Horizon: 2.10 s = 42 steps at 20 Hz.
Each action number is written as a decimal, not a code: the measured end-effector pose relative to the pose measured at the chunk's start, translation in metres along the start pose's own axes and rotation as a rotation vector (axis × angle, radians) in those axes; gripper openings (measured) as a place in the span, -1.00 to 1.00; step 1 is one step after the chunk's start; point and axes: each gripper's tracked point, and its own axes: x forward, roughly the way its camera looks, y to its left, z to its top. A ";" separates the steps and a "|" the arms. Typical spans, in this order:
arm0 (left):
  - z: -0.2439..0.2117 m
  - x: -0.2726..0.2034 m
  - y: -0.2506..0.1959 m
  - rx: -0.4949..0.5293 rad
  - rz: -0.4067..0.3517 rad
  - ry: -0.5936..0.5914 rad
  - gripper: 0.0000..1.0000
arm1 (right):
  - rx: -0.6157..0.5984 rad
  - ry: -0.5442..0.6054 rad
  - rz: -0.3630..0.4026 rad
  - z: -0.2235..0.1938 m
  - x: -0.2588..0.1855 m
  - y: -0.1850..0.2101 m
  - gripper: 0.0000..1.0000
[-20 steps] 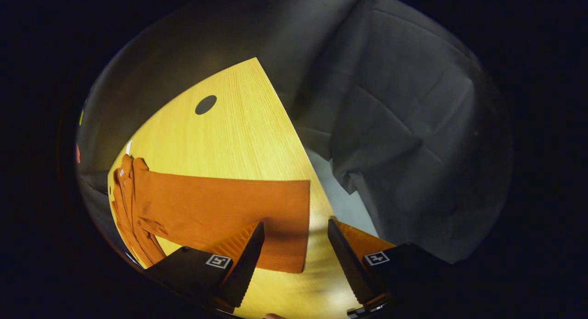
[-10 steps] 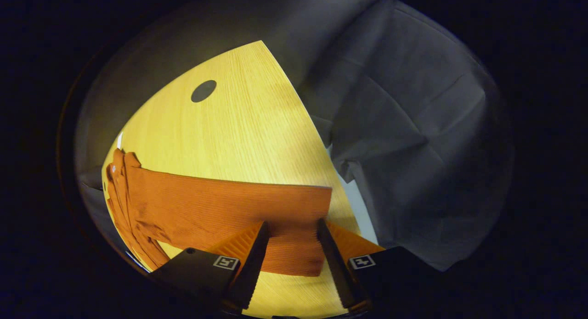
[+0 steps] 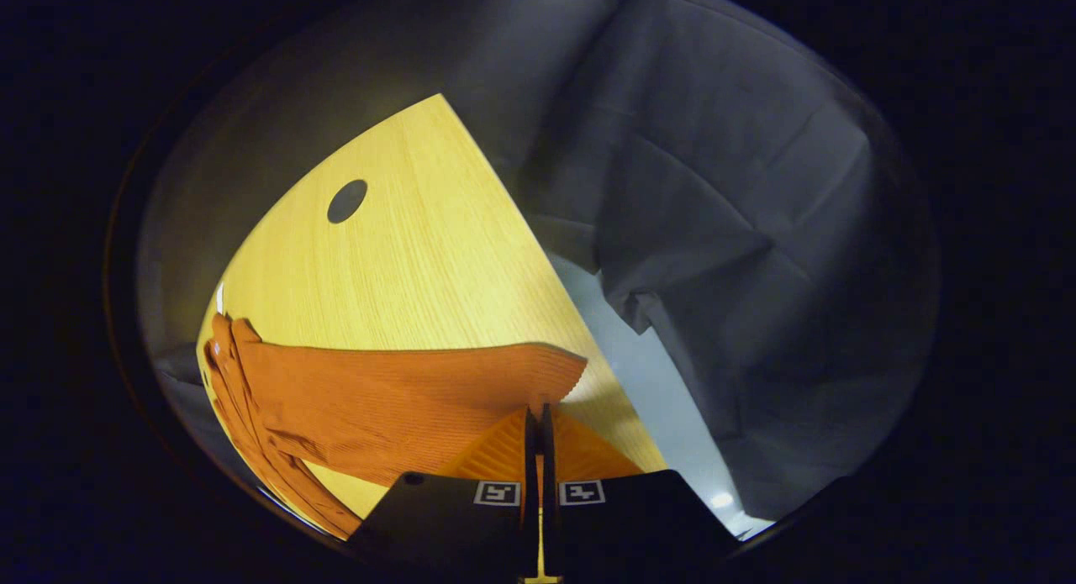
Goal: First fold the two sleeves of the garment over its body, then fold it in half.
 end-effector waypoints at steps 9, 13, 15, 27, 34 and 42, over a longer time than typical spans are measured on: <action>-0.027 0.029 0.096 0.093 -0.024 0.078 1.00 | -0.030 -0.104 0.155 -0.014 -0.107 0.096 -0.96; -0.030 0.049 0.130 0.075 -0.041 0.091 0.96 | -0.114 -0.155 0.239 -0.031 -0.165 0.195 -0.92; -0.037 0.058 0.147 0.057 -0.046 0.126 0.96 | -0.166 -0.162 0.287 -0.048 -0.185 0.261 -0.96; -0.061 0.076 0.247 -0.103 -0.079 0.232 0.96 | -0.477 0.016 0.411 -0.241 -0.149 0.584 -0.96; -0.068 0.078 0.294 -0.157 0.001 0.230 0.96 | -0.571 0.078 0.329 -0.303 -0.071 0.649 -0.95; -0.094 0.075 0.307 -0.183 0.032 0.295 0.96 | -0.448 0.121 0.342 -0.314 -0.026 0.667 -0.87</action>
